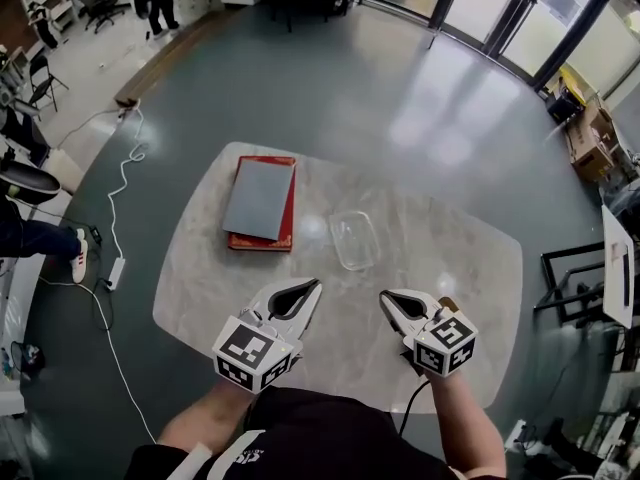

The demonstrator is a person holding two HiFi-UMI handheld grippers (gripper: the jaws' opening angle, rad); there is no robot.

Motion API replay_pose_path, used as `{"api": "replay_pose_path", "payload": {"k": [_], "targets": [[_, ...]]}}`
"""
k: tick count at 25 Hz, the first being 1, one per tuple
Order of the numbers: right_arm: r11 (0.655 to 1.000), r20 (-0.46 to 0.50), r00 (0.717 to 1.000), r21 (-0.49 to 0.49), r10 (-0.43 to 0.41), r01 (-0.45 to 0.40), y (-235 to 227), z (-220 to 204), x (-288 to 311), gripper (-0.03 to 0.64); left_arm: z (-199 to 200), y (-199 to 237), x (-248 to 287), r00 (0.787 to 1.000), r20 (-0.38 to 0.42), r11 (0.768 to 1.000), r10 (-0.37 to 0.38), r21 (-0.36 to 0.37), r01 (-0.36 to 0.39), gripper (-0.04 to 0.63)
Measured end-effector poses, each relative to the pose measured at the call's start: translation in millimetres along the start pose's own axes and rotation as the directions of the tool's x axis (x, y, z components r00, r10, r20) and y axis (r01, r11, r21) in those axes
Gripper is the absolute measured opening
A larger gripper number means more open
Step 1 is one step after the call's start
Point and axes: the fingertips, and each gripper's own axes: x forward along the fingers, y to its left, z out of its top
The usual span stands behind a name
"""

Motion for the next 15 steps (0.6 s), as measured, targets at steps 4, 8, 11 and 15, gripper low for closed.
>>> {"api": "replay_pose_path", "payload": {"k": [4, 8, 11, 15], "targets": [[1.000, -0.061, 0.998, -0.020, 0.022, -0.023, -13, -12, 14, 0.002, -3, 0, 8, 1.000, -0.011, 1.000, 0.012, -0.007, -0.012, 0.003], [0.987, -0.161, 0.987, -0.158, 0.003, -0.029, -30, -28, 35, 0.002, -5, -4, 13, 1.000, -0.024, 1.000, 0.005, -0.002, -0.005, 0.003], [0.951, -0.255, 0.967, -0.302, -0.010, -0.070, -39, -45, 54, 0.003, -9, -4, 14, 0.999, -0.040, 1.000, 0.004, -0.002, -0.004, 0.003], [0.905, -0.342, 0.940, -0.405, -0.018, -0.130, -51, -65, 76, 0.003, -13, -1, 15, 0.998, -0.055, 1.000, 0.007, -0.005, -0.008, 0.003]]}}
